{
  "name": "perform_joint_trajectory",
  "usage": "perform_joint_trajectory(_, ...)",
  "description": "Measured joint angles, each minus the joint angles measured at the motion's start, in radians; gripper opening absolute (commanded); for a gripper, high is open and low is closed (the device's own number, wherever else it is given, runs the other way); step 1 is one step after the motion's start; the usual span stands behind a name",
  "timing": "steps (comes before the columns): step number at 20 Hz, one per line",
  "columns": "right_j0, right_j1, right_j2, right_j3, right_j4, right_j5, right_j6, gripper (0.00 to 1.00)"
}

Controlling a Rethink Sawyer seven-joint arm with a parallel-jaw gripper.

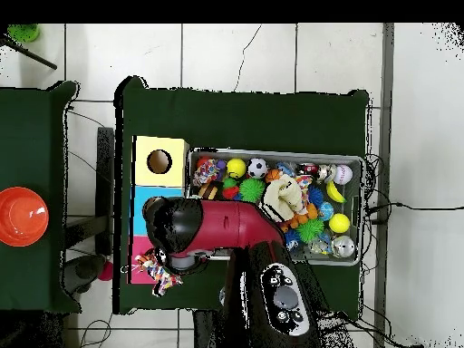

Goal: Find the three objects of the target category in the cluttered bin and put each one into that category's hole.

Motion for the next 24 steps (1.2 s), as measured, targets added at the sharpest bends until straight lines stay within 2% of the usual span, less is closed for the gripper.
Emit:
perform_joint_trajectory(8,0.0,0.022,0.0,0.018,0.026,-0.028,0.0,1.0)
perform_joint_trajectory(15,0.0,-0.002,0.0,0.041,0.078,-0.026,0.0,1.0)
perform_joint_trajectory(24,0.0,-0.028,0.0,0.061,0.095,0.006,0.0,1.0)
